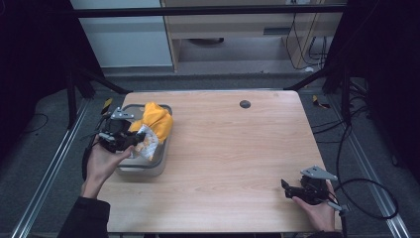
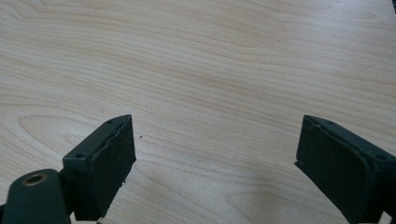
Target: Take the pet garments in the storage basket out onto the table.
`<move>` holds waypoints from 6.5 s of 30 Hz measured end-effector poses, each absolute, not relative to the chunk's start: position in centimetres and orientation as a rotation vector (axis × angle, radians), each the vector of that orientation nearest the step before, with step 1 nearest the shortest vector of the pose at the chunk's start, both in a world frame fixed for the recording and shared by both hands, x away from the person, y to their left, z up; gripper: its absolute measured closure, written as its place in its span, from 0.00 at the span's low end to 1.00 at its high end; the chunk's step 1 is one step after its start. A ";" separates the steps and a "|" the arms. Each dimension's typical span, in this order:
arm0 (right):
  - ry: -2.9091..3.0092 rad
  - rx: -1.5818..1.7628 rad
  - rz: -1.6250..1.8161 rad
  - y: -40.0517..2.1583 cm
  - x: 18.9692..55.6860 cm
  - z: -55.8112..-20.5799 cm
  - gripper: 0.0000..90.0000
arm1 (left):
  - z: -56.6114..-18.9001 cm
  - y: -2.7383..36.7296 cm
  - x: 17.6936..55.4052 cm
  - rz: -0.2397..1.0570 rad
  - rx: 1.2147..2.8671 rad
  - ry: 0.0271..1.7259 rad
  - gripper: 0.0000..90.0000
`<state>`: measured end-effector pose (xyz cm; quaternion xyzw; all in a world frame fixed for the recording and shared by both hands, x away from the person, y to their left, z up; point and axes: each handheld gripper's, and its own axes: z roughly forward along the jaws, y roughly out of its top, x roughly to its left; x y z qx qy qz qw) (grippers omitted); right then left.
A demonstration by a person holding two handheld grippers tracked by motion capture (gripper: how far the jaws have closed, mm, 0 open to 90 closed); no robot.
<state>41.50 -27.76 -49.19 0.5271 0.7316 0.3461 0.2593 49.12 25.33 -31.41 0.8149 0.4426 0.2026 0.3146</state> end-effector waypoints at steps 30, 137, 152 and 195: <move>1.971 1.434 0.952 -27.9 41.4 -49.0 0.13 | -29.4 19.0 47.0 0.501 2.220 0.923 0.92; 1.980 1.408 0.929 -28.0 41.3 -49.1 0.14 | -43.6 6.4 48.7 0.186 2.425 0.733 0.82; 1.982 1.409 0.928 -27.9 41.3 -49.1 0.14 | -43.5 6.5 48.3 0.216 2.415 0.692 0.56; 1.965 1.409 0.936 -28.3 41.1 -49.1 0.13 | -42.0 17.9 43.5 0.443 2.052 0.869 0.30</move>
